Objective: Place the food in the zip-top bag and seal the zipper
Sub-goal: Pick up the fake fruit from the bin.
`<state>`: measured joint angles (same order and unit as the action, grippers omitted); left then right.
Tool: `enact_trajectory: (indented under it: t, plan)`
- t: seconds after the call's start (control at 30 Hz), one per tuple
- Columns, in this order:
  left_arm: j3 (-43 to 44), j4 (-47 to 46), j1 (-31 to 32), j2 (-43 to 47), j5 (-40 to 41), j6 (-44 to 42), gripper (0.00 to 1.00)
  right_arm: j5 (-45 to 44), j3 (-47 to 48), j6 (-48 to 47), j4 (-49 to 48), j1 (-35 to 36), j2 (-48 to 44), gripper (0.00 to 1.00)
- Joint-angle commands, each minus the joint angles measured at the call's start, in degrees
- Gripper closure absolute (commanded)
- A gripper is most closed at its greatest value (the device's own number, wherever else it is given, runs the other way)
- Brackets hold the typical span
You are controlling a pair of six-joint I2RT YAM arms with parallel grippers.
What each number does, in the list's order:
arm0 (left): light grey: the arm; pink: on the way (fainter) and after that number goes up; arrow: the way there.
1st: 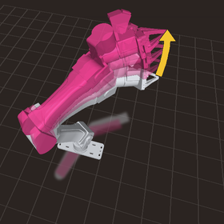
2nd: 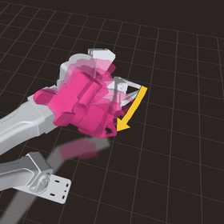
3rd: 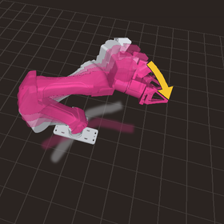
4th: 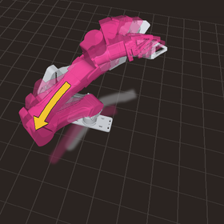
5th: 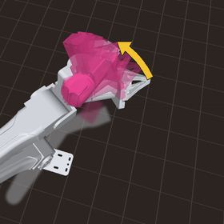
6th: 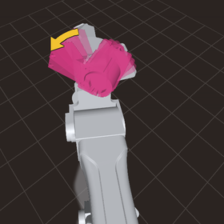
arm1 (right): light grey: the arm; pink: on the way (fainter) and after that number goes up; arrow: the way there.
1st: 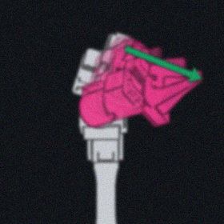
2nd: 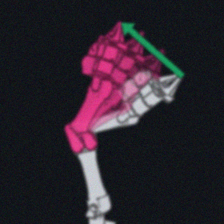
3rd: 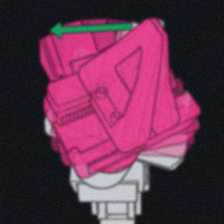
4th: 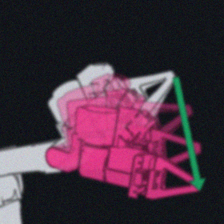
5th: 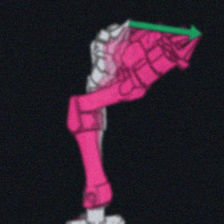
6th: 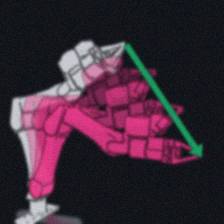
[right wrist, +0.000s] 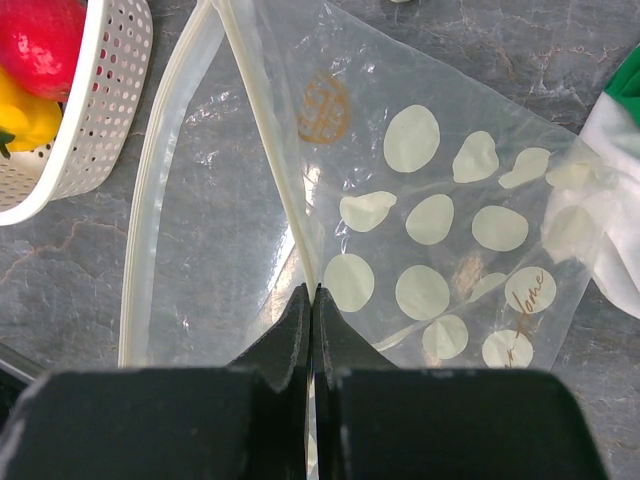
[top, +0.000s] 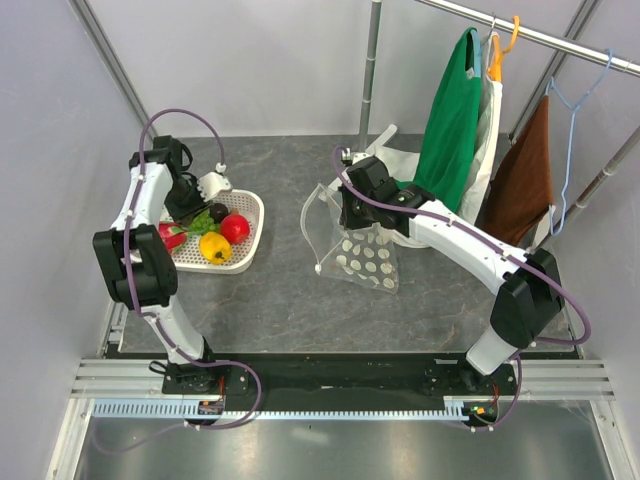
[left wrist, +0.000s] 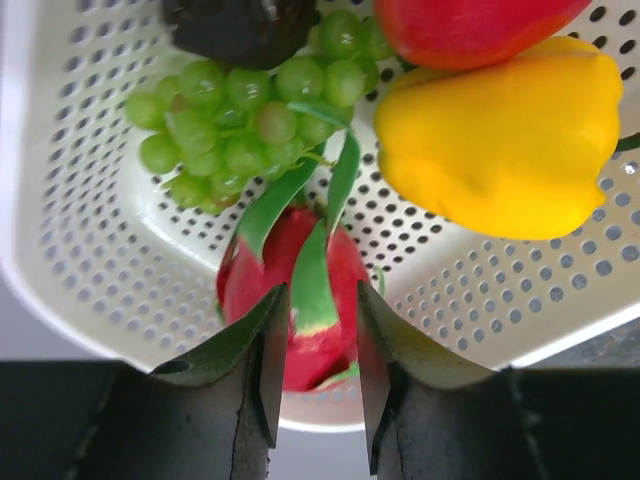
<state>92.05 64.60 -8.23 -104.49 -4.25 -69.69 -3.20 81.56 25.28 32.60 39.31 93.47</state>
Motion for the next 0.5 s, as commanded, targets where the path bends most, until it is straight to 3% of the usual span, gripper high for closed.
enact_trajectory:
  t: [0.0,0.3,0.47]
  plan:
    - [-1.61,-0.96,0.23,-4.05,-1.99,0.52,0.60,0.30,1.59,-0.14,-0.26,-0.55,0.04,1.00]
    - [-5.99,-5.27,1.29,-6.87,1.61,-0.09,0.63,0.65,1.58,-0.23,-0.17,-0.99,0.66,1.00]
    - [-6.36,-6.15,1.29,-7.40,2.49,-0.44,0.81,0.83,1.76,-0.14,-0.17,-1.17,1.10,1.00]
